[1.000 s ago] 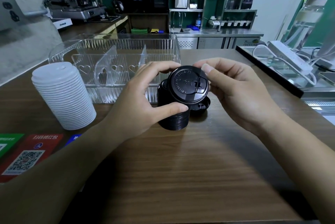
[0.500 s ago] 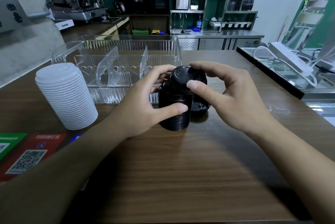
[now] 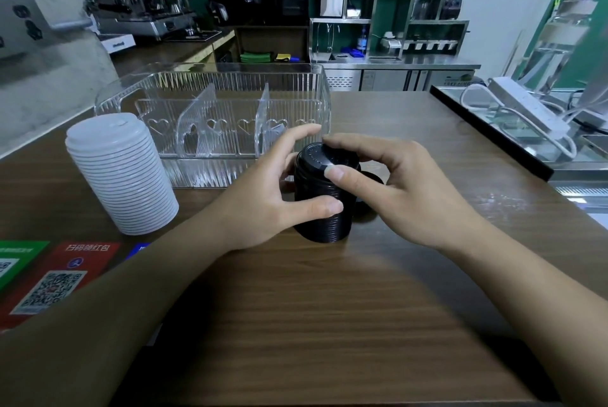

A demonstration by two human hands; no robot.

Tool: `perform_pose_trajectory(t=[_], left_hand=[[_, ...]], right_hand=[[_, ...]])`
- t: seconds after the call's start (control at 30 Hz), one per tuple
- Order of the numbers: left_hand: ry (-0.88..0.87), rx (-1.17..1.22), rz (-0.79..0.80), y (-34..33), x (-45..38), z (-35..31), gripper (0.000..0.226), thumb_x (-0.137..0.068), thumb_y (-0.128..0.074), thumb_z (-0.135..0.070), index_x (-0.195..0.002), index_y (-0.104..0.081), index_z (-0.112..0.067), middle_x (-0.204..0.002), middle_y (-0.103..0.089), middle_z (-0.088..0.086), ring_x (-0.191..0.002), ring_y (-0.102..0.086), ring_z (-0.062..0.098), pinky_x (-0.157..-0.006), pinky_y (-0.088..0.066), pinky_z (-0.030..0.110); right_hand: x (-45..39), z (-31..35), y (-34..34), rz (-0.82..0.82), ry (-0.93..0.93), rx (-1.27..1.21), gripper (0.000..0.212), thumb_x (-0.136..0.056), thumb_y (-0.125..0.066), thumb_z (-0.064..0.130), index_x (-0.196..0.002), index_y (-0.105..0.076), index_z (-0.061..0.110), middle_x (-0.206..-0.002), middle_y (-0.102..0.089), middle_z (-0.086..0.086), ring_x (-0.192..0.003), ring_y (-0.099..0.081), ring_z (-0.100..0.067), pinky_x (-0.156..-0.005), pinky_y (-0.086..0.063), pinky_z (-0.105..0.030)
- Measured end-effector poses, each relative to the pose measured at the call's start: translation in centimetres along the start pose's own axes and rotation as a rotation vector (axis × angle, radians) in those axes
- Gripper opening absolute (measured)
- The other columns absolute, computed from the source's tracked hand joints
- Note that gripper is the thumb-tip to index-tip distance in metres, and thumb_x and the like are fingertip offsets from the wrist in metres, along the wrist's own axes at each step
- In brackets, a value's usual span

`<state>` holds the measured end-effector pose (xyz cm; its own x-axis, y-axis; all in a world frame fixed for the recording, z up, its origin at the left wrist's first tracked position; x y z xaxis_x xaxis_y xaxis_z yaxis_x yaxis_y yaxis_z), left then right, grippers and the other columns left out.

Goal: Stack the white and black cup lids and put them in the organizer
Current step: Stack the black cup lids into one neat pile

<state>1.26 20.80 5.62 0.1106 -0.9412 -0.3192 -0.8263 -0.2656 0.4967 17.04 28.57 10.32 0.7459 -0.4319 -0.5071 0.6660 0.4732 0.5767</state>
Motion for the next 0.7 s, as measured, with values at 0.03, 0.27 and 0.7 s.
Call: perform_pose_trajectory(t=[0.03, 0.27, 0.7], left_hand=[[0.0, 0.01, 0.009, -0.1, 0.0, 0.0, 0.103, -0.089, -0.097, -0.05, -0.171, -0.036, -0.047, -0.157, -0.066, -0.015, -0.152, -0.061, 0.011, -0.13, -0.046, 0.053], [0.007, 0.034, 0.04, -0.1, 0.0, -0.2, 0.103, -0.09, -0.096, -0.05, -0.174, -0.035, -0.044, -0.169, -0.055, -0.017, -0.161, -0.051, 0.01, -0.133, -0.041, 0.054], [-0.054, 0.067, 0.028, -0.3, 0.4, -1.4, 0.081, -0.097, -0.09, -0.017, -0.158, -0.037, -0.026, -0.136, -0.077, 0.007, -0.129, -0.076, 0.033, -0.118, -0.056, 0.062]], right_hand=[[0.0, 0.0, -0.2, 0.032, 0.008, -0.015, 0.037, -0.106, -0.073, 0.029, -0.143, -0.073, 0.024, -0.131, -0.077, 0.02, -0.126, -0.07, 0.002, -0.105, -0.053, -0.021], [-0.1, 0.3, -0.4, 0.107, 0.06, -0.032, 0.038, -0.109, -0.069, 0.023, -0.147, -0.069, 0.018, -0.138, -0.075, 0.014, -0.133, -0.068, -0.007, -0.114, -0.053, -0.034], [-0.2, -0.9, -0.1, 0.023, -0.022, -0.125, 0.045, -0.097, -0.084, 0.031, -0.139, -0.072, 0.02, -0.121, -0.081, 0.01, -0.116, -0.076, -0.008, -0.107, -0.058, -0.035]])
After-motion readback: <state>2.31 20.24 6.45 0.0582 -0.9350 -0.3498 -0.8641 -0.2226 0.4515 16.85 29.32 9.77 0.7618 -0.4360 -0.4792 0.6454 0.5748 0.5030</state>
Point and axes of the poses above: each hand's wrist, its own x-axis away from the middle knuckle, its own y-axis out of the back of the hand, z = x × y, the point moved 9 cm from there along -x, towards the middle knuckle
